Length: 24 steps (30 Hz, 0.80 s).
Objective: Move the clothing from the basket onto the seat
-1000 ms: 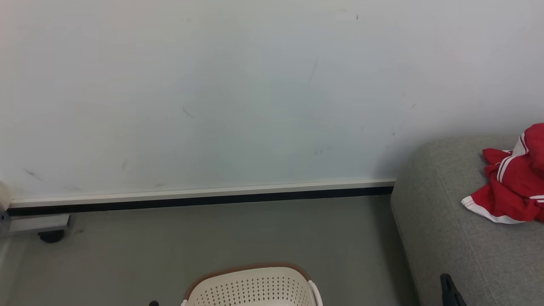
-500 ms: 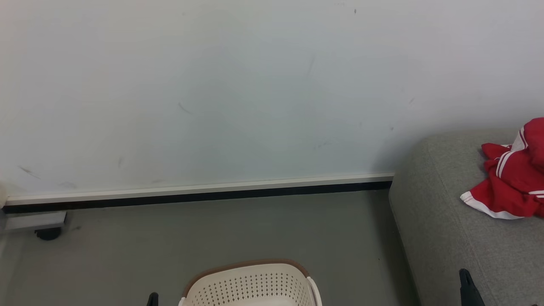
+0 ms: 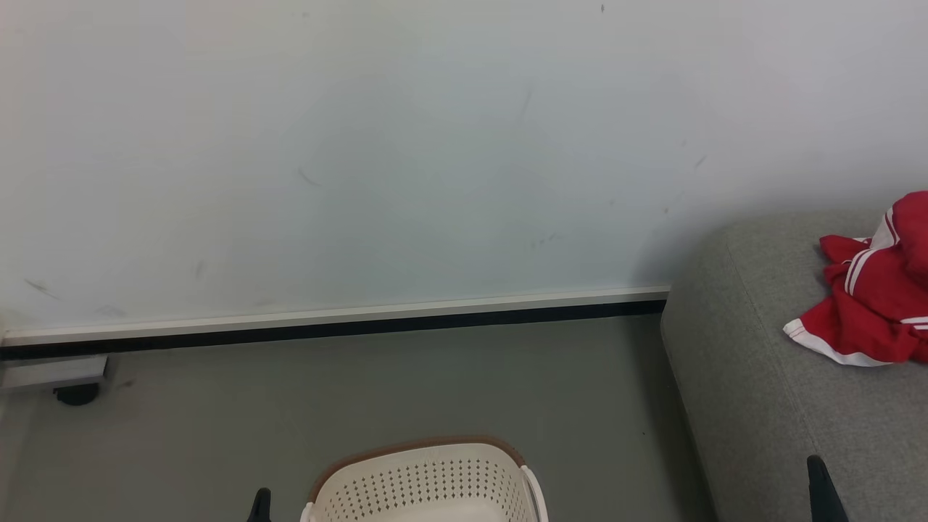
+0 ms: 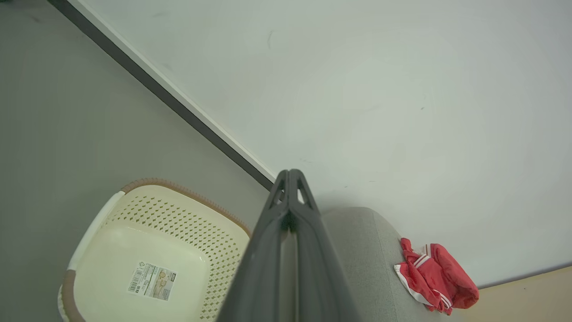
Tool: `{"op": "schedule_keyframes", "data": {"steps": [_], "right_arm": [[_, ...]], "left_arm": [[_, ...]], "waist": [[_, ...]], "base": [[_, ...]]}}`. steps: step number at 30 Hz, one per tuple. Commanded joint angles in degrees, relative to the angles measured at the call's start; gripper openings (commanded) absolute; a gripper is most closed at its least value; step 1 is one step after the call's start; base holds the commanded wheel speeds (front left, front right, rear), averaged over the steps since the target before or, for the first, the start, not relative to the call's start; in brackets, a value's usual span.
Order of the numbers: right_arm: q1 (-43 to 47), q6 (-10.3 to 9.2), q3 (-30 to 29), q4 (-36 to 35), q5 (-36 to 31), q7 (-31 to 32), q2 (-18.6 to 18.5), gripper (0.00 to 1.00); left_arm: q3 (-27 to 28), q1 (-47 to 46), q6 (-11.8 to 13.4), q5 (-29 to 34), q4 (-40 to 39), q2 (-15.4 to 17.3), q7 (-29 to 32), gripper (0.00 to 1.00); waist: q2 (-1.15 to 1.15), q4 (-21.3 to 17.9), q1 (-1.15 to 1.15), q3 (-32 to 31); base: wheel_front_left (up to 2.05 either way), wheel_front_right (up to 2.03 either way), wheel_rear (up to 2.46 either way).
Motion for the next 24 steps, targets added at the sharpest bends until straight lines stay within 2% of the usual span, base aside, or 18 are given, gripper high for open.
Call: {"op": "schedule_keyframes", "data": {"steps": [1, 24], "right_arm": [[-1.4, 0.01, -0.6, -0.4, 1.4, 0.3, 0.1, 0.0], [-3.4, 0.01, -6.8, 1.1, 14.7, 5.4, 1.3, 0.0]], "left_arm": [[0.3, -1.6, -0.5, -1.7, -0.2, 0.0, 0.2, 0.0], [0.5, -5.2, -2.6, -16.0, 3.2, -0.5, 2.7, 0.0]], "waist": [[0.0, 0.0, 0.0, 0.1], [0.0, -0.7, 0.0, 1.6]], "base": [[0.0, 0.0, 0.0], [0.0, 0.0, 0.0]]}}
